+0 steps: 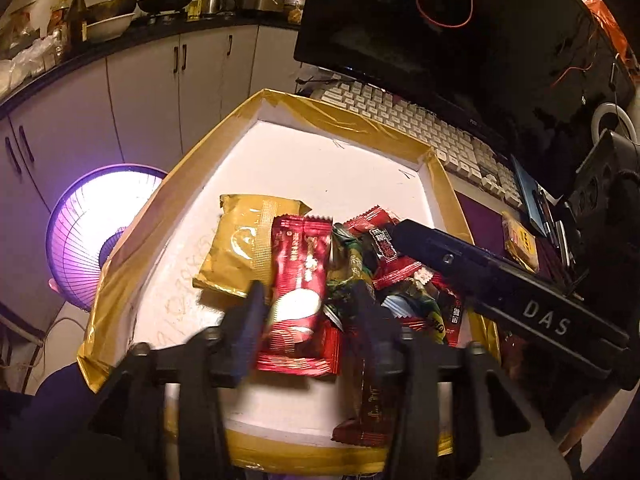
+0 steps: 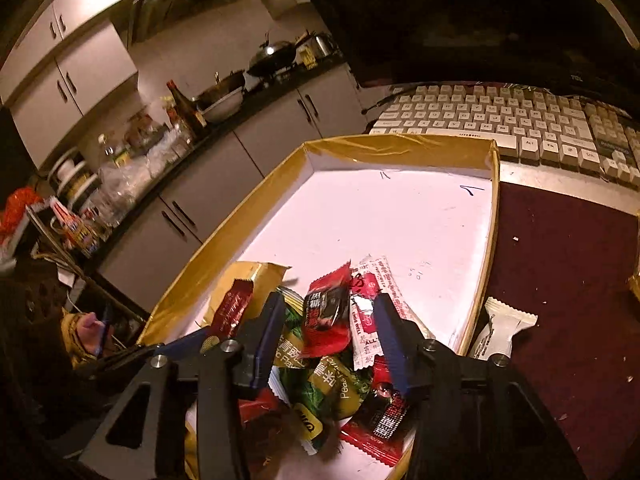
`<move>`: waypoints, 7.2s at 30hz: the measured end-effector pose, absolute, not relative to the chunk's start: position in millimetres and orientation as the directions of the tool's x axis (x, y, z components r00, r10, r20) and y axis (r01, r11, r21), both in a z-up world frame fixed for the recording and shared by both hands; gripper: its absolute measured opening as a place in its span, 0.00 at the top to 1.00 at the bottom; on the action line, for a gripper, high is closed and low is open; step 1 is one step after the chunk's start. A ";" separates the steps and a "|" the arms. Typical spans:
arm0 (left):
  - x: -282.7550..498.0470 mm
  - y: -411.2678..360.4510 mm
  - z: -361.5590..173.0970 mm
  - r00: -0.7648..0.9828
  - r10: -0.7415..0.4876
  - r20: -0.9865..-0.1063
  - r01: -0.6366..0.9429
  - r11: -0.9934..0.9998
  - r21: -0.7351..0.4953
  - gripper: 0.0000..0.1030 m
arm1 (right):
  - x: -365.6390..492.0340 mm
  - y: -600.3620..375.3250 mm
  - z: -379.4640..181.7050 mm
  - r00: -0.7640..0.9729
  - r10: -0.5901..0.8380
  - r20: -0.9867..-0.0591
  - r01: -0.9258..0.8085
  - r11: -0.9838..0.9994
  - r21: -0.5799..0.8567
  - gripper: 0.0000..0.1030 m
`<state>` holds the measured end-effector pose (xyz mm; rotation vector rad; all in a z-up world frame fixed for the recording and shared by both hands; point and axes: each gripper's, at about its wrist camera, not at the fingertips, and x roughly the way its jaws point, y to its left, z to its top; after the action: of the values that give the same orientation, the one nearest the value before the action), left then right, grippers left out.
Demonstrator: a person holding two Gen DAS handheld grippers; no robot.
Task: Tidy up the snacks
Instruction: 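Carry both snacks over the tray and open both grippers to release them, then move both grippers back to the table and grasp the large biscuit pack with the right gripper, then grasp the white wrapped snack with the left gripper while the right gripper holds the biscuit pack, then carry both snacks over the tray and open both grippers to release them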
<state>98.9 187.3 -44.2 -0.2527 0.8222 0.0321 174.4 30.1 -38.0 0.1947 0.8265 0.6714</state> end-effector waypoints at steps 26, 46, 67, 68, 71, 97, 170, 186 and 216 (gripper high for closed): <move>83.4 167.4 -31.7 0.721 0.003 -0.692 -0.212 0.953 -0.218 0.42 | 158.1 -22.7 -39.6 0.463 0.787 -0.407 -0.493 0.611 0.620 0.39; 71.2 170.9 -26.4 0.760 -0.044 -0.649 -0.178 0.945 -0.274 0.42 | 160.5 -25.3 -37.9 0.477 0.776 -0.414 -0.475 0.623 0.621 0.39; 70.7 151.4 -16.1 0.784 -0.078 -0.616 -0.124 0.952 -0.279 0.42 | 166.8 -140.4 -31.1 0.602 0.532 -0.595 -0.209 0.824 0.526 0.34; 72.0 150.2 -15.5 0.784 -0.086 -0.615 -0.117 0.952 -0.282 0.42 | 167.3 -144.5 -30.2 0.614 0.498 -0.613 -0.190 0.846 0.498 0.33; 75.0 140.8 -16.1 0.777 -0.107 -0.620 -0.088 0.957 -0.276 0.40 | 178.6 -163.8 -38.5 0.624 0.397 -0.673 -0.114 0.898 0.424 0.32; 76.2 88.2 2.0 0.767 -0.186 -0.614 0.073 0.976 -0.203 0.34 | 258.8 -178.8 -57.6 0.538 0.185 -0.823 0.138 0.943 0.302 0.25; 105.4 110.9 -2.6 0.666 -0.172 -0.725 -0.018 0.969 -0.247 0.87 | 158.0 -173.8 -44.8 0.675 0.444 -0.589 -0.216 0.882 0.418 0.32; 102.3 177.1 -18.6 0.688 -0.112 -0.717 -0.148 0.946 -0.290 0.87 | 142.9 -44.4 18.1 0.560 0.653 -0.510 -0.531 0.755 0.384 0.32; 120.9 219.0 -21.3 0.712 -0.116 -0.693 -0.194 0.915 -0.353 0.87 | 202.6 16.1 -0.4 0.551 0.599 -0.581 -0.485 0.797 0.361 0.32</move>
<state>120.9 219.0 -21.3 -0.4228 0.7834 0.0447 202.6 16.1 -0.4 0.1651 0.7492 0.6444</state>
